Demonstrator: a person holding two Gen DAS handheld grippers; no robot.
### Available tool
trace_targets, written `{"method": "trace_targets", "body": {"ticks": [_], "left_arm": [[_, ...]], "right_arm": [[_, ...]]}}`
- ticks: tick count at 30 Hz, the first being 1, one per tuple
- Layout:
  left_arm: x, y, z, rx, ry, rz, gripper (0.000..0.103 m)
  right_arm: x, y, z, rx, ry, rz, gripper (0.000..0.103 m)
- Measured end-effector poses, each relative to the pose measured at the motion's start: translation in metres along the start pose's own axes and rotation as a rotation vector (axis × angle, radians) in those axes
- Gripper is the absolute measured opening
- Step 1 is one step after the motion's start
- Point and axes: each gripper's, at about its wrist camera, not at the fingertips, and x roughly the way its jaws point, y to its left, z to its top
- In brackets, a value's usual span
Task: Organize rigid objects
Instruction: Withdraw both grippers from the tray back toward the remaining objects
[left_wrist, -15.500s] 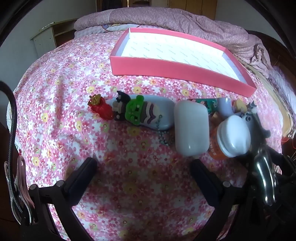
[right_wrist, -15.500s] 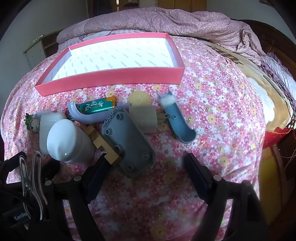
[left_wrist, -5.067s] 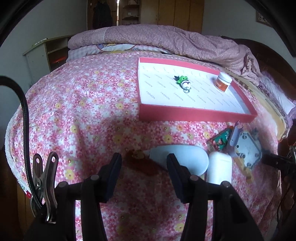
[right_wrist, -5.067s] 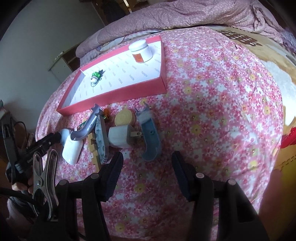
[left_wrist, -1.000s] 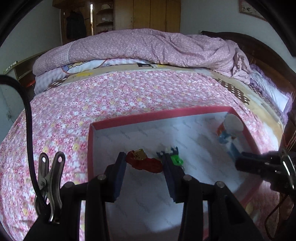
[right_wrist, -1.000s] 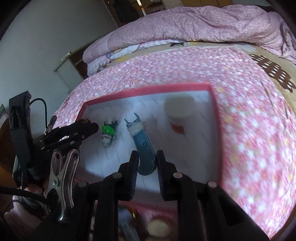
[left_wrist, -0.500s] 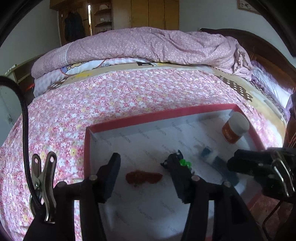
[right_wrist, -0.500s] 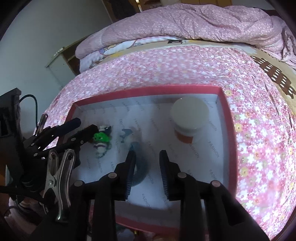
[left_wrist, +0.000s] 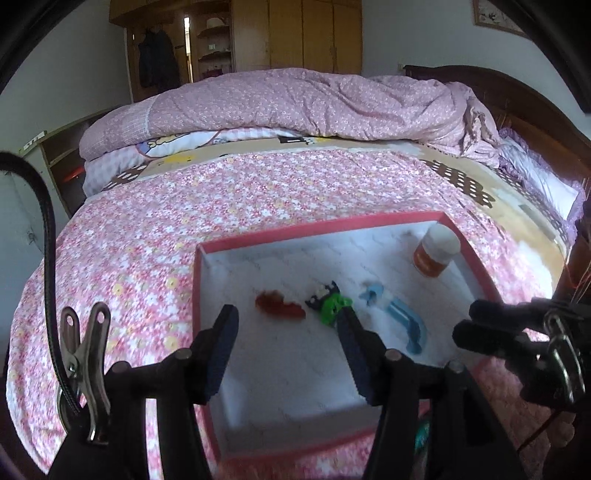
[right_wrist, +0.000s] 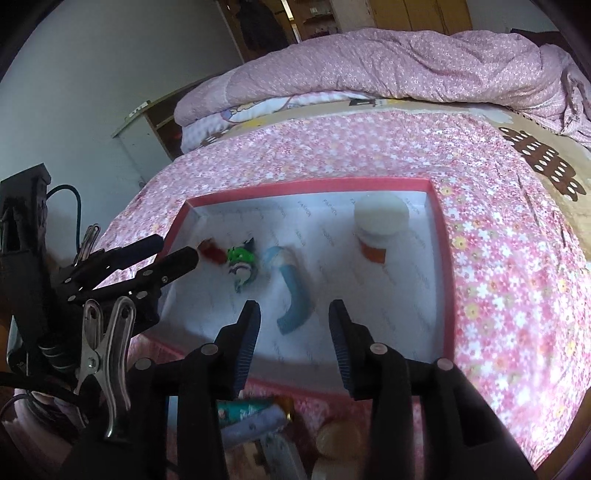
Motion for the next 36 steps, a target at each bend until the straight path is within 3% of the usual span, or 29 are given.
{"method": "trace_targets", "body": {"ticks": [8,22,26,30,36], "left_arm": [[-0.027,-0.003,-0.023,-0.034,0.009,0.001,0.059],[-0.046,-0.012,-0.066,-0.059,0.095,-0.016,0.059],[-0.043,-0.010,-0.082,-0.149,0.165,0.036,0.059],[-0.043,-0.005,-0.094,-0.239,0.207,0.037,0.059],[-0.043,-0.011,-0.101,-0.291,0.246,0.004,0.059]], "right_arm": [[-0.018,-0.009,-0.024,0.029,-0.003,0.007,0.040],[-0.036,-0.023,-0.074,0.067,0.017,-0.004,0.040],[-0.041,-0.026,-0.087,0.069,0.007,-0.011,0.040],[-0.045,-0.028,-0.096,0.051,-0.010,-0.062,0.040],[-0.048,-0.036,-0.108,0.071,-0.017,-0.057,0.040]]}}
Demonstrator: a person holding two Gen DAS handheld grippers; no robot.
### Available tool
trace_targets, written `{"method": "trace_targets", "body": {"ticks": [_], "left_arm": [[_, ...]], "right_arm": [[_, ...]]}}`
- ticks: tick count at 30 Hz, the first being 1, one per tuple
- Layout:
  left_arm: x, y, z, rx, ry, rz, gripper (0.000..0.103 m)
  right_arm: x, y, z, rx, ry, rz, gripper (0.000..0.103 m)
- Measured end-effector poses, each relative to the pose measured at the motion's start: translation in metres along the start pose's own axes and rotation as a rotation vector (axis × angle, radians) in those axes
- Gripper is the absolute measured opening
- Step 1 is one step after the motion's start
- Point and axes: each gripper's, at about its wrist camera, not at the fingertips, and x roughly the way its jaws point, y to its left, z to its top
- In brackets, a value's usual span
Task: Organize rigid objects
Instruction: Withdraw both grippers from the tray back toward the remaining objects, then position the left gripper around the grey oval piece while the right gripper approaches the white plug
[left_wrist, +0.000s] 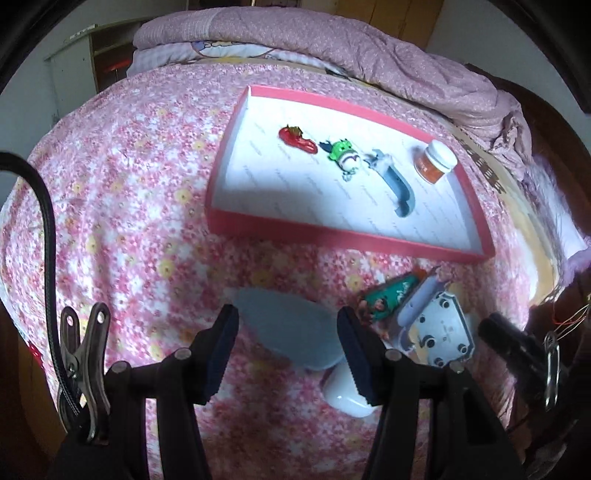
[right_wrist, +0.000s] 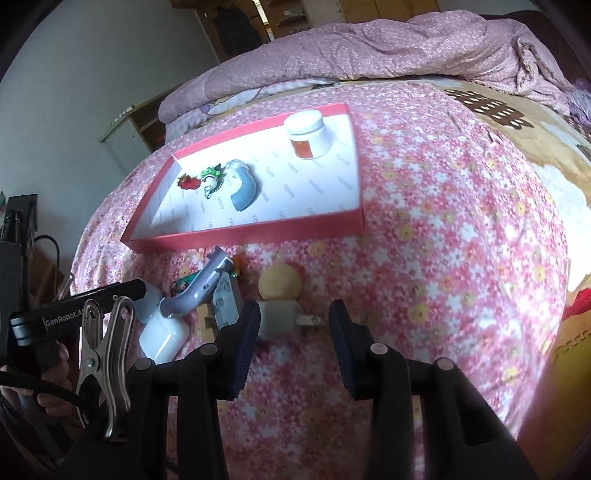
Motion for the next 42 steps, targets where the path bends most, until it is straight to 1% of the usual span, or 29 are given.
{"method": "trace_targets", "body": {"ticks": [3,6,10,16,19,22,26,29,30,32,34,36,38,39,40,42], "left_arm": [[0.003,-0.008,0.000,0.009,-0.014,0.023,0.059],[0.009,-0.016,0.003,0.024,-0.033,0.060,0.059],[0.013,-0.027,0.005,0.065,-0.036,0.092,0.059],[0.016,-0.037,-0.006,0.143,-0.058,0.151,0.059],[0.013,-0.032,-0.011,0.147,-0.070,0.140,0.057],[0.011,-0.028,-0.016,0.175,-0.070,0.140,0.055],[0.010,-0.023,-0.021,0.222,-0.075,0.138,0.056],[0.008,-0.019,-0.025,0.234,-0.086,0.120,0.057],[0.007,-0.018,-0.027,0.239,-0.090,0.115,0.058],[0.007,-0.018,-0.031,0.255,-0.093,0.108,0.064],[0.010,-0.020,-0.032,0.259,-0.087,0.121,0.071],[0.015,-0.020,-0.032,0.251,-0.073,0.126,0.074],[0.019,-0.016,-0.029,0.219,-0.059,0.113,0.074],[0.021,-0.013,-0.028,0.206,-0.048,0.102,0.075],[0.022,-0.009,-0.027,0.185,-0.056,0.084,0.075],[0.021,-0.007,-0.028,0.180,-0.064,0.077,0.075]], "right_arm": [[-0.001,-0.003,-0.005,0.001,0.002,-0.005,0.040],[0.002,-0.002,-0.009,-0.016,0.012,-0.039,0.040],[0.002,0.000,-0.011,-0.034,0.009,-0.041,0.040],[0.000,0.003,-0.015,-0.049,0.008,-0.015,0.040],[-0.001,0.004,-0.016,-0.052,0.007,-0.006,0.040],[0.000,0.004,-0.017,-0.050,0.013,-0.004,0.040],[0.002,0.002,-0.017,-0.040,0.023,-0.018,0.040],[0.004,0.000,-0.017,-0.031,0.031,-0.015,0.040],[0.005,0.000,-0.017,-0.032,0.032,-0.012,0.040],[0.006,0.001,-0.017,-0.040,0.037,-0.006,0.040],[0.008,0.002,-0.016,-0.043,0.043,-0.005,0.040],[0.013,0.002,-0.014,-0.045,0.053,-0.004,0.040],[0.017,0.004,-0.011,-0.048,0.060,-0.005,0.040],[0.017,0.005,-0.010,-0.051,0.057,-0.004,0.041],[0.018,0.006,-0.009,-0.055,0.056,-0.003,0.042],[0.021,0.008,-0.006,-0.066,0.053,0.002,0.045]]}}
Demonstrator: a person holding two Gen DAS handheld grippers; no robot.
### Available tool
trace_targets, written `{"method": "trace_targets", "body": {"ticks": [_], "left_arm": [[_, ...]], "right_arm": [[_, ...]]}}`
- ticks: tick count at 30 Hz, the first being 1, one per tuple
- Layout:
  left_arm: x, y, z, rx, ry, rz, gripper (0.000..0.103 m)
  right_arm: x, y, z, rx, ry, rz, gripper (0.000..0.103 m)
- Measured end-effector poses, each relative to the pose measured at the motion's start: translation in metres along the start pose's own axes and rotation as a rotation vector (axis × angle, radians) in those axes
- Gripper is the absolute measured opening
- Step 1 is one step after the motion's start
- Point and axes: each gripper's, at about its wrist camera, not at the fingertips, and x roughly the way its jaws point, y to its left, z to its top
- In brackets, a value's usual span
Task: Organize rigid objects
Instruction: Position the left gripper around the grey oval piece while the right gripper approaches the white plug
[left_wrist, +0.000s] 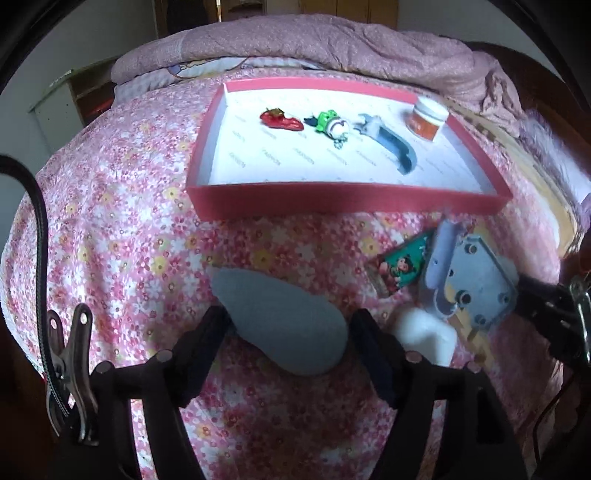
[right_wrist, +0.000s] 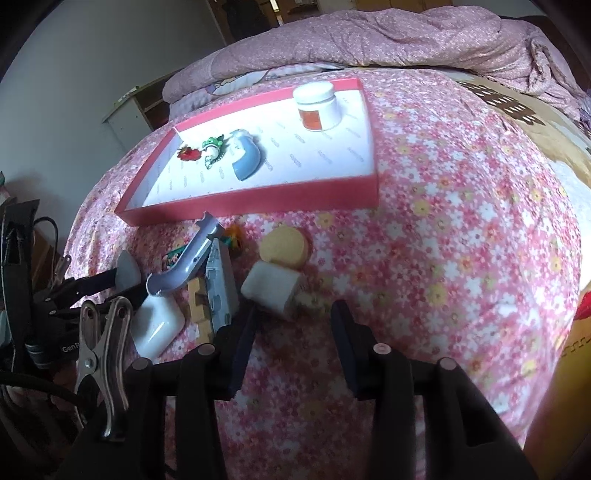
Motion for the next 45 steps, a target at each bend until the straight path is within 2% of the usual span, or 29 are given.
{"method": "trace_targets", "body": {"ticks": [5,9,14,26,29,45], "left_arm": [[-0.001,-0.002,-0.002,0.020,-0.017,-0.006,0.072],[-0.002,0.000,-0.001,0.023,-0.030,-0.023,0.065],[-0.004,0.003,0.000,0.009,-0.039,-0.043,0.064],[-0.013,0.012,-0.002,-0.011,-0.064,-0.084,0.064],[-0.017,0.013,-0.002,-0.010,-0.074,-0.084,0.064],[-0.040,0.011,0.006,0.014,-0.135,-0.083,0.064]], "right_arm": [[0.004,0.001,0.003,-0.015,-0.019,0.006,0.046],[0.004,0.003,0.004,-0.028,-0.020,0.001,0.046],[0.003,0.006,0.008,-0.015,-0.021,0.018,0.047],[0.011,0.014,0.007,-0.078,-0.028,-0.027,0.046],[0.012,0.016,0.006,-0.098,-0.033,-0.043,0.038],[-0.010,0.007,0.001,-0.019,-0.076,-0.011,0.037]]}}
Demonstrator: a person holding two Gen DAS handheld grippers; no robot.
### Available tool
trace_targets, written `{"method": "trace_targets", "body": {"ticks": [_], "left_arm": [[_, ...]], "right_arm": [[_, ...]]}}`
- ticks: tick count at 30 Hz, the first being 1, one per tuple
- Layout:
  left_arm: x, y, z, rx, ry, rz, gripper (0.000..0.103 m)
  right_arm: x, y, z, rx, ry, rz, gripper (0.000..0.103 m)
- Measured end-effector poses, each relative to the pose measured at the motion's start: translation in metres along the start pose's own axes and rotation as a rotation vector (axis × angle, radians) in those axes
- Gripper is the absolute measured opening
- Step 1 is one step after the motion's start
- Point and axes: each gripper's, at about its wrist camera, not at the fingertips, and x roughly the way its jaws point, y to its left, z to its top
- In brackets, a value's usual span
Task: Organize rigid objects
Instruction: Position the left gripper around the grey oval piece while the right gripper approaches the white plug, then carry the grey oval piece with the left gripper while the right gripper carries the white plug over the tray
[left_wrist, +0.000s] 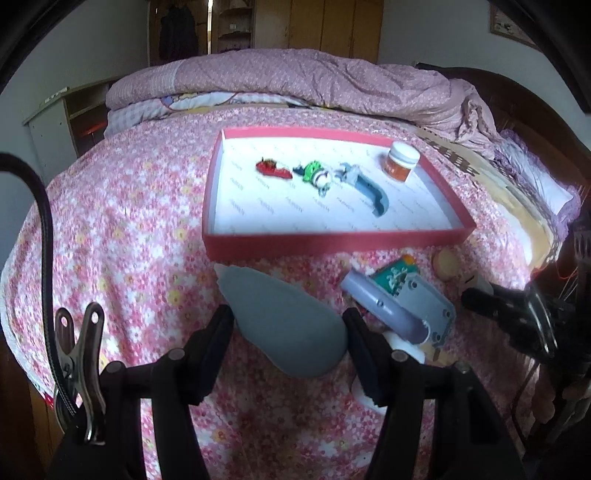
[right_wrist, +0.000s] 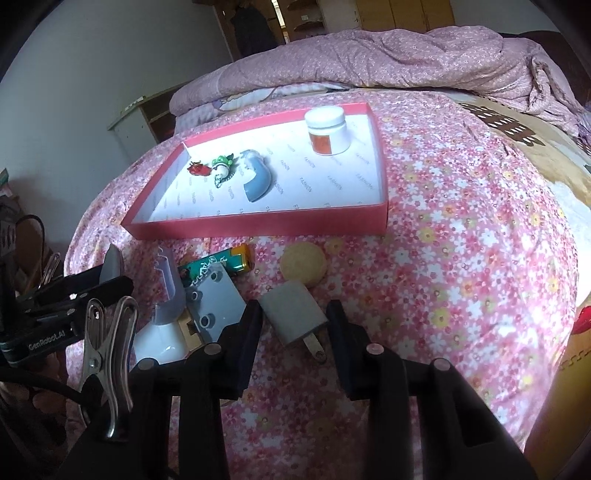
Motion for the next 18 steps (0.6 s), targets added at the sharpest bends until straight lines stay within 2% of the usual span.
{"method": "trace_targets", "body": {"ticks": [10,18], "left_arm": [[-0.001,-0.003,0.047,0.051,-0.053,-0.008,0.064],[0.007,-0.004,0.080,0.095,-0.059,-0.012,0.064]], "right_arm": [[-0.012,0.007,0.018,-0.029,-0.020,-0.007,0.037],[-0.018,0.004,0.057,-0.032,-0.049,-0.012,0.037]]}}
